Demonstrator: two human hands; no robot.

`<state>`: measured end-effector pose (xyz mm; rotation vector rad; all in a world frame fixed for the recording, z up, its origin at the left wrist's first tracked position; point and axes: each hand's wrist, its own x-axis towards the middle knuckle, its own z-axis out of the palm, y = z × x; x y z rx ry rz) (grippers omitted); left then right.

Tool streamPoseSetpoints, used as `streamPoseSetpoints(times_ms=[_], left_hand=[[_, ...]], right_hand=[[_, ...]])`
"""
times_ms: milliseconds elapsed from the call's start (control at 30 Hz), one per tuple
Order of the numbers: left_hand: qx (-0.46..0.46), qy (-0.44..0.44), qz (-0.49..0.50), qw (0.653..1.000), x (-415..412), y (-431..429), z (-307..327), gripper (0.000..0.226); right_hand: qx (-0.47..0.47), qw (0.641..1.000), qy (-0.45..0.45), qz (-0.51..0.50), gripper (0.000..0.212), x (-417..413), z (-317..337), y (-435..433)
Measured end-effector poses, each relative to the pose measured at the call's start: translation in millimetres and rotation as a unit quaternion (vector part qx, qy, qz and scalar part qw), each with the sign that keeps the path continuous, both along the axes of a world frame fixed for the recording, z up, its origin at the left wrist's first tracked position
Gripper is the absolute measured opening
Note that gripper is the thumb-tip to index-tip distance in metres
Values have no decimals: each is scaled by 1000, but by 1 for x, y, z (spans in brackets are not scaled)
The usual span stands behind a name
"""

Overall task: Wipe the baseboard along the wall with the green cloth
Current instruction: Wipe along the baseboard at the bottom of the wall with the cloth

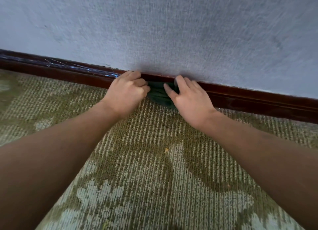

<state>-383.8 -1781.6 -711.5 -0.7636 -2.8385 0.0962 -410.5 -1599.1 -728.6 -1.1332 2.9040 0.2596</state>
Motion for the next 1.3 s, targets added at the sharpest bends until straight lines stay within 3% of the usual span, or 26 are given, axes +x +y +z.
streamPoseSetpoints(times_ms=[267,433,533,667,767,900,1033,1133,1233,1300], left_hand=[[-7,21,22,1000,16,-9,4,37],[-47,39,50,997,27,-25,15,33],[-98,48,16,994,27,-32,25,26],[-162,32,-48,985,25,-32,30,28],[-195,23,-39,980,14,-16,28,30],[-193,-12,-13,981,4,-5,30,13],[-195,-36,-26,980,4,-12,39,19],[-192,-26,-62,979,-5,-13,38,27],[-186,-22,-71,980,-7,-19,26,28],[-178,-8,-81,981,-7,-23,20,28]], right_hand=[[-57,998,-18,10,59,7,8,-12],[-69,997,-13,41,61,11,11,-28],[-74,996,4,55,56,10,11,-36],[-64,995,15,74,54,6,4,-35],[-76,996,1,46,45,1,0,-33],[-125,991,-8,43,37,-4,-6,-32],[-160,987,7,22,32,-6,-9,-35],[-146,989,32,12,32,-5,-8,-37],[-98,988,114,39,31,-4,-12,-36],[-82,989,114,46,34,-2,-8,-35]])
